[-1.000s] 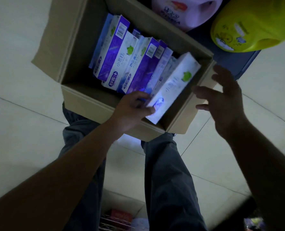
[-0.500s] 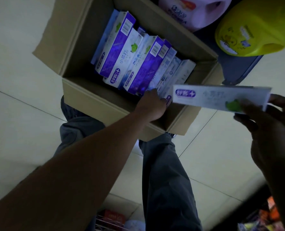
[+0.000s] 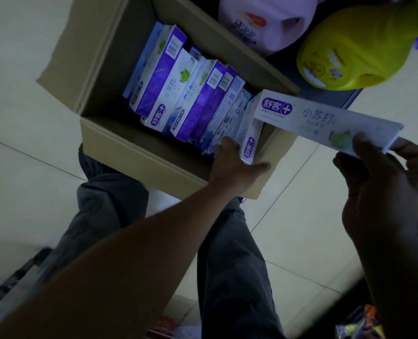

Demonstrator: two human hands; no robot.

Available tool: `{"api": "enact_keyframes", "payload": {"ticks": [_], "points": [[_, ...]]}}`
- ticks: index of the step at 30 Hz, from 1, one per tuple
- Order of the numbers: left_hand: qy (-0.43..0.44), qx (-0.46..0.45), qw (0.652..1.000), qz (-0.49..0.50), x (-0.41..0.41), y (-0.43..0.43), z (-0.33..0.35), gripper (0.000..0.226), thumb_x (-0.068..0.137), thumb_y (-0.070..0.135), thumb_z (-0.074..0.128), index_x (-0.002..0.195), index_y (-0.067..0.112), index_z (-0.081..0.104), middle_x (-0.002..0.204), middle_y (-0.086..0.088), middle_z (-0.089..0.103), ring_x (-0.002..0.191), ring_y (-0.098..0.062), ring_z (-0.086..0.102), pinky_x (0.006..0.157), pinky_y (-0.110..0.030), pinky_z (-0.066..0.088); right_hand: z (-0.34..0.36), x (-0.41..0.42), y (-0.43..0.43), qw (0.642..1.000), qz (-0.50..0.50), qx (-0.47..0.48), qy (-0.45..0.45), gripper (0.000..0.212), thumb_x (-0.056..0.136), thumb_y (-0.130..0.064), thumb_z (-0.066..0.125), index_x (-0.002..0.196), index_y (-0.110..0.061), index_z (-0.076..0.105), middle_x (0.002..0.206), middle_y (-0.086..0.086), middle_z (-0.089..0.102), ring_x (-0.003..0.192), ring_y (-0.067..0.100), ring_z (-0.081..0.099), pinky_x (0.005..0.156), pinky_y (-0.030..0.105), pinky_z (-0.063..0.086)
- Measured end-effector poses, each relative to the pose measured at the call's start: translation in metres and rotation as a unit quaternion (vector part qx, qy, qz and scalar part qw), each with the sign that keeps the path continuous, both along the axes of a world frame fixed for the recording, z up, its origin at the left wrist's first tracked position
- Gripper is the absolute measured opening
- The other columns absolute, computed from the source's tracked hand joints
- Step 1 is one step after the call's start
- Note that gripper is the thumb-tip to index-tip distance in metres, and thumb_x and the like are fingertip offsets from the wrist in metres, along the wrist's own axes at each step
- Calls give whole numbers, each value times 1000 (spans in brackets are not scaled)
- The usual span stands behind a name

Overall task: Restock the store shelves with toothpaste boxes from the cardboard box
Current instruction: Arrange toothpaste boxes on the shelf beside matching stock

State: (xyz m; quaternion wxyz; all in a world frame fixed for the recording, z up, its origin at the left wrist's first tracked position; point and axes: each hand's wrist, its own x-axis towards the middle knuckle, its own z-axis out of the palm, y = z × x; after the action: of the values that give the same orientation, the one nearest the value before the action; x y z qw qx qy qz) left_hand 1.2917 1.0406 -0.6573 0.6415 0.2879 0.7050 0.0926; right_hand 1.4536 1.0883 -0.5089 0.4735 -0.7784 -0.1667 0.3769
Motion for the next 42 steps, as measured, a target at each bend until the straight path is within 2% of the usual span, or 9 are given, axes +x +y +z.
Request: {"api": "enact_keyframes", "payload": {"ticks": [5,9,14,18,22,31,35,39,42], "points": [[104,143,984,-38,-26,-20,38,33,92,24,69,115,8,53,116,-12,68,105,-29,68,81,-28,53,34,-24,6,999,-4,-30,-20,36,79,-7,81,103,-11,55,84,17,72,67,28,71,72,38,60],[130,166,977,44,-102,-7,85,22,88,23,72,89,14,53,75,3,58,78,-29,62,62,-24,31,67,-47,16,1000,-3,-21,-12,35,77,-8,83,98,-13,56,82,17,69,66,29,68,71,39,60],[81,208,973,62,-214,31,192,31,85,46,63,100,19,71,86,14,73,79,4,67,69,-13,48,136,-91,28,999,32,17,33,30,81,-6,82,93,-16,57,84,11,75,76,30,73,72,39,60],[32,275,958,76,-271,68,304,28,94,38,59,106,18,74,97,3,77,93,-19,73,85,-43,60,215,-120,35,993,66,63,77,31,86,-2,78,109,0,57,98,22,73,97,44,72,78,52,62],[0,346,935,84,-297,102,410,30,93,29,51,109,18,73,104,-5,76,100,-33,71,91,-57,57,306,-134,42,985,61,122,109,38,85,-3,77,118,-5,57,94,12,77,85,27,75,67,34,63],[-19,509,851,129,-269,162,599,17,78,37,59,90,33,71,74,10,68,67,-16,58,63,-27,48,488,-100,23,963,65,256,57,32,81,-4,77,107,-12,62,93,15,78,79,26,75,62,35,61],[-106,532,824,166,-227,182,669,24,69,38,62,93,37,66,84,9,67,72,-18,61,69,-38,47,537,-68,-1,955,37,293,19,43,73,-19,82,112,-14,65,96,17,78,86,32,76,68,37,62],[-152,533,829,78,-167,182,720,28,63,36,60,91,38,64,63,10,56,53,-12,48,52,-23,39,568,-30,-21,942,-4,334,3,36,72,-24,84,105,-25,69,97,15,78,84,27,76,65,33,60],[-159,494,854,-20,-124,176,740,26,69,27,58,90,35,71,75,10,66,57,-3,57,52,-16,44,582,-2,-31,931,-31,364,1,35,73,-20,83,105,-23,67,100,17,77,82,27,74,63,33,59]]}}
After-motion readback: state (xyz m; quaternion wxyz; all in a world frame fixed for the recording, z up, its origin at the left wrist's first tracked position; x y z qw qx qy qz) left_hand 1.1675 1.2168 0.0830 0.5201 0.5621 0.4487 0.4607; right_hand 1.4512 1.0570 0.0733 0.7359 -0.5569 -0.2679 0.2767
